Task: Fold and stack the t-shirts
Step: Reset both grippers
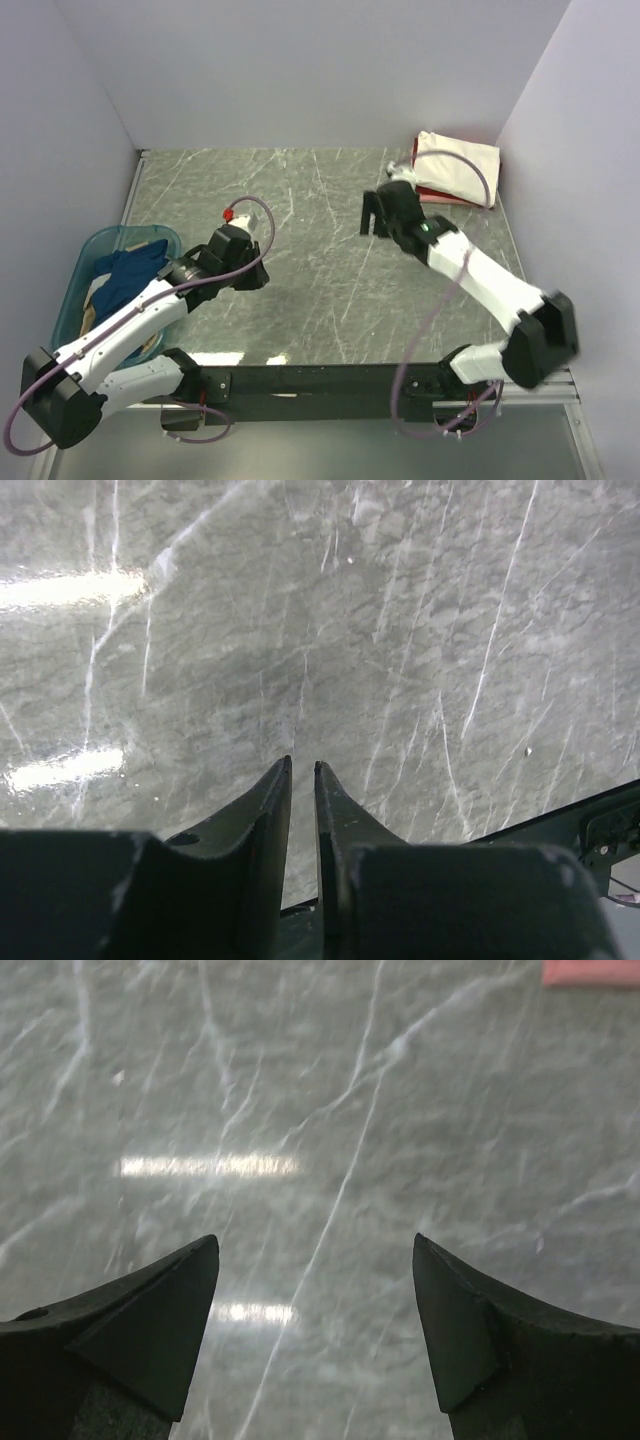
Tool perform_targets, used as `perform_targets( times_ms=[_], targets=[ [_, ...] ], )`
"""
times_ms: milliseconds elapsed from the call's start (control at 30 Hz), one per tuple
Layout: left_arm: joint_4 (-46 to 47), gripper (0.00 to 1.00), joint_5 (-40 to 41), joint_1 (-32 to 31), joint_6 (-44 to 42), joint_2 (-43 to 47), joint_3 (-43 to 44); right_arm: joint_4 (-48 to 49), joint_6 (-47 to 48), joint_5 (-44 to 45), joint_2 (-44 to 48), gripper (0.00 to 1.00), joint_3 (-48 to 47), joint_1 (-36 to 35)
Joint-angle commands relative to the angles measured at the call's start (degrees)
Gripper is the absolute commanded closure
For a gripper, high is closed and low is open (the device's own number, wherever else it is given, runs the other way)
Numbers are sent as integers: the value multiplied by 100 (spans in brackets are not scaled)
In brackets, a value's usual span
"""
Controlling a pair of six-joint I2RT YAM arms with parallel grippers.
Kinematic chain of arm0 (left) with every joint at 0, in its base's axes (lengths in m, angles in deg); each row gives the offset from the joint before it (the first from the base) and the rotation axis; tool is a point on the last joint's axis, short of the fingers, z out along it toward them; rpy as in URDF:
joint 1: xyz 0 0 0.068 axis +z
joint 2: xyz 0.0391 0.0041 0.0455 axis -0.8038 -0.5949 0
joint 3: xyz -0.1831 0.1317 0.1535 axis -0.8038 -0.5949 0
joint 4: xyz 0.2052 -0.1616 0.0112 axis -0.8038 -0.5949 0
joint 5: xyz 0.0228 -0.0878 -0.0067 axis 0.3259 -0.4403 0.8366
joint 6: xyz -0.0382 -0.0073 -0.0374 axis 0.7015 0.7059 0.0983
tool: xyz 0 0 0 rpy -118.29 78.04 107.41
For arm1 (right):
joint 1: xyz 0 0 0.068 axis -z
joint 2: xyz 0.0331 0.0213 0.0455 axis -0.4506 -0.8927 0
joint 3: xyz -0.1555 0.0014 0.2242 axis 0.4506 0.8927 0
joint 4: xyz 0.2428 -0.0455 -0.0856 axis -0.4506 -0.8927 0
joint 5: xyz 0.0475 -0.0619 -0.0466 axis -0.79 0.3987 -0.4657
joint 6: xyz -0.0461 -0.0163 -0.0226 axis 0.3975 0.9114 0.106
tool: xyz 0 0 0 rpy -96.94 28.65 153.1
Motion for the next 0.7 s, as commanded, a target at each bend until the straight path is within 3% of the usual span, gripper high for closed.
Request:
perform_targets(
  times_ms=[0,167,333,667],
  targets=[
    [-4,79,177,30,80,253,19,245,-607,-504,1370,16,1016,-142],
    [5,78,212,30,141,446,-33,96,-827,-1305,3127,14,2039,-169],
    [40,78,361,30,186,499,-25,-615,-792,-1833,3535,12,2137,-177],
    [-30,77,791,30,265,710,-25,-519,-907,-1738,4378,6,2532,-169]
  ],
)
